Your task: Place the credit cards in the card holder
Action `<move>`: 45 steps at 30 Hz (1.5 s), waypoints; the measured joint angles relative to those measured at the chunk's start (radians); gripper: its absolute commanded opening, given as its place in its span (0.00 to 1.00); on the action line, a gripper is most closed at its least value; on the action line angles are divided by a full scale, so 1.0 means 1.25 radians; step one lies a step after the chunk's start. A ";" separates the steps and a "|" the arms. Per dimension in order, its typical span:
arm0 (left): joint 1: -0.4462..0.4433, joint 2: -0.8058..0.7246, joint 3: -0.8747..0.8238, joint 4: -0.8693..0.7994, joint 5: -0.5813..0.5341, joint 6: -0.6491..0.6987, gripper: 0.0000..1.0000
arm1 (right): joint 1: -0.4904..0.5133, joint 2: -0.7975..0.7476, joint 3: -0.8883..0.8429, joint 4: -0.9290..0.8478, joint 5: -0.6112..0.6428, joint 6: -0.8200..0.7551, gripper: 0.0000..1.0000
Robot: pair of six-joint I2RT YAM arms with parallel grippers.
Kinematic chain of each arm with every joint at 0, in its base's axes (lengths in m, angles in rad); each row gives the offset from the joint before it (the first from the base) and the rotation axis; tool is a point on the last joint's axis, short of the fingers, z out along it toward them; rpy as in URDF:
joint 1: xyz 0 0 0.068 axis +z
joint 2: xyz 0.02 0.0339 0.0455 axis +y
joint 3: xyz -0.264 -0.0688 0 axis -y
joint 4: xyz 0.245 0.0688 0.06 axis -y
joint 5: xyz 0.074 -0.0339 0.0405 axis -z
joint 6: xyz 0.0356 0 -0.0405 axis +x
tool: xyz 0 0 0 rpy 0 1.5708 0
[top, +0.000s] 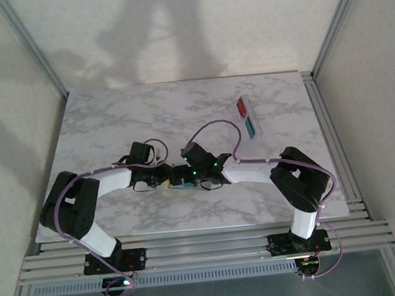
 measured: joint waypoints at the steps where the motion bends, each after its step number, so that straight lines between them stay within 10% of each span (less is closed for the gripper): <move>1: 0.000 -0.001 -0.001 0.000 -0.001 -0.002 0.16 | -0.001 0.001 0.002 0.003 0.002 0.002 0.89; 29: -0.021 -0.107 -0.066 -0.044 -0.050 -0.084 0.21 | -0.021 0.016 -0.041 0.069 -0.016 0.035 0.89; 45: 0.004 -0.078 0.086 -0.104 -0.087 -0.001 0.38 | -0.049 -0.179 -0.013 -0.061 -0.041 0.005 0.91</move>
